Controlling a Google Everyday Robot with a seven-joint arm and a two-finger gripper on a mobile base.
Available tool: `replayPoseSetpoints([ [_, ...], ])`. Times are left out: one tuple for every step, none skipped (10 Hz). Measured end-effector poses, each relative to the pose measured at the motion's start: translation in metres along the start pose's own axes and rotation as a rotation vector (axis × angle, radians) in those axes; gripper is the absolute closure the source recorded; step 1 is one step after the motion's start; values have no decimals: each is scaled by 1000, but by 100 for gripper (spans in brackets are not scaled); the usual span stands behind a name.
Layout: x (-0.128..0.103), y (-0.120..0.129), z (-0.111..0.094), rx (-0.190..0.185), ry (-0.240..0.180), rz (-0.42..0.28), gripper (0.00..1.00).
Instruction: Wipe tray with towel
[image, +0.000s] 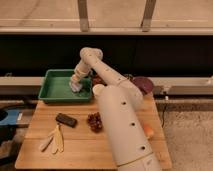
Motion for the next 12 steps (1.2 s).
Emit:
replayPoseSetpoints([
  [-2,10,5,-21,-3,-14,100],
  [-4,23,8,-43,-10,-32,100],
  [-4,37,11,-64,-13,-50,100],
  [1,55,13,-86,-8,-69,100],
  [6,65,14,-97,-5,-71,100],
  [17,75,10,-105,-4,-62,100],
  [27,77,6,-101,-4,-47,100],
  [38,75,0,-93,-2,-27,100],
  [53,68,-10,-74,1,2,100],
  [66,56,-18,-53,5,34,100],
  [74,41,-26,-29,7,64,100],
  [76,27,-31,-10,6,85,100],
])
